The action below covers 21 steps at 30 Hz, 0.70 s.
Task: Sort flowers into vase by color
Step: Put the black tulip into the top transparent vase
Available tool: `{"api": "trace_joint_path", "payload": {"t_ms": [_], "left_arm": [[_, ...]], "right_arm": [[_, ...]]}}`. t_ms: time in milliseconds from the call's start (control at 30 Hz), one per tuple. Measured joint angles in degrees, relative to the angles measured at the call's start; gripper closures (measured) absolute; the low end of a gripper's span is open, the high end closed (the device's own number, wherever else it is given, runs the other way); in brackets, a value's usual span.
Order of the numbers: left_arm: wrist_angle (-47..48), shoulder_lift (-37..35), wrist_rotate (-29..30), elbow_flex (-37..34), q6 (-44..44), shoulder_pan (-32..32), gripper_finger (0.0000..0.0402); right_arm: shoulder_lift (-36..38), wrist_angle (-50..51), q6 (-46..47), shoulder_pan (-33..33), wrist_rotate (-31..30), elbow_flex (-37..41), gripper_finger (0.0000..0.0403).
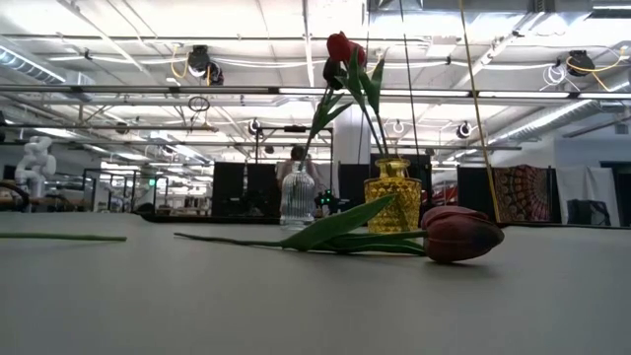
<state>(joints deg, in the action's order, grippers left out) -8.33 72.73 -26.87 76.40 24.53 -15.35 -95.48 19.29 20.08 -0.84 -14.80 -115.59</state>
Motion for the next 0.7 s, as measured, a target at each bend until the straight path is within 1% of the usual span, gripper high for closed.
{"api": "trace_joint_path", "payload": {"t_ms": [367,467,567,700], "left_arm": [[0.21,0.0,-0.05,0.0,-2.48,-0.04,0.0394],[0.47,0.0,0.05,0.0,-3.79,-0.04,0.0394],[0.42,0.0,0.66,0.0,-4.96,-0.22,0.0394],[0.36,0.0,0.78,0.0,-5.67,-1.37,0.0394]], "right_arm": [[0.02,0.63,-0.12,0.0,0.14,-0.02,0.0399],[0.06,0.93,-1.04,-0.02,0.07,-0.02,0.038],[0.57,2.74,-1.2,-0.02,-0.41,-0.02,0.0349],[2.11,6.15,-1.25,-0.09,-3.09,-0.07,0.031]]}}
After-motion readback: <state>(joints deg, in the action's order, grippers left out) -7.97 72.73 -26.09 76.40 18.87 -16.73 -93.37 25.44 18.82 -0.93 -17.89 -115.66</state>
